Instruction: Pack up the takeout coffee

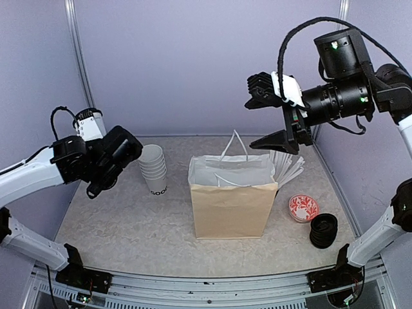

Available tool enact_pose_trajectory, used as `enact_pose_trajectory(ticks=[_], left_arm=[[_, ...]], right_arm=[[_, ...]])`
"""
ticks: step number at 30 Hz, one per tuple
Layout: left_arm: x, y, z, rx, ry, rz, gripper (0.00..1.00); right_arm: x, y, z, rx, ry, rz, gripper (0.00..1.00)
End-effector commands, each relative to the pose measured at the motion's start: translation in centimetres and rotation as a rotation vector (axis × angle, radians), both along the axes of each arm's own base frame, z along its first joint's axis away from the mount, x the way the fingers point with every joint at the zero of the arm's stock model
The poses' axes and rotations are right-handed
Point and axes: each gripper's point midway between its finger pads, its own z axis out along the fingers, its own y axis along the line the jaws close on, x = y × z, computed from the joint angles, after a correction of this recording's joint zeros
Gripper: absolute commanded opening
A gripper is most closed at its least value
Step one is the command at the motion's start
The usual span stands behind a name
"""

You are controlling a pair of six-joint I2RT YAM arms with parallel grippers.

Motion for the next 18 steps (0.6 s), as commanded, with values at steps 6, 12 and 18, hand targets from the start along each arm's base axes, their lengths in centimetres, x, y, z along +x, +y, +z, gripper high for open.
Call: enact_pose_trajectory(ticks=[6, 12, 18], left_arm=[[-4.6, -6.7, 8.0, -0.013, -0.374, -0.888, 0.63], [-7.5, -11.0, 7.2, 0.071, -0.304, -1.226, 0.63], [-9.7, -16.2, 5.3, 0.131, -0.22, -1.529, 0.61]], right_arm=[[5.2, 2.7, 1.9, 0.098, 0.032, -0.04, 0.82], [4.9, 5.2, 1.5, 0.115, 0.097, 0.059, 0.83], [3.2, 7.0, 1.1, 0.127, 0.204, 0.183, 0.83]])
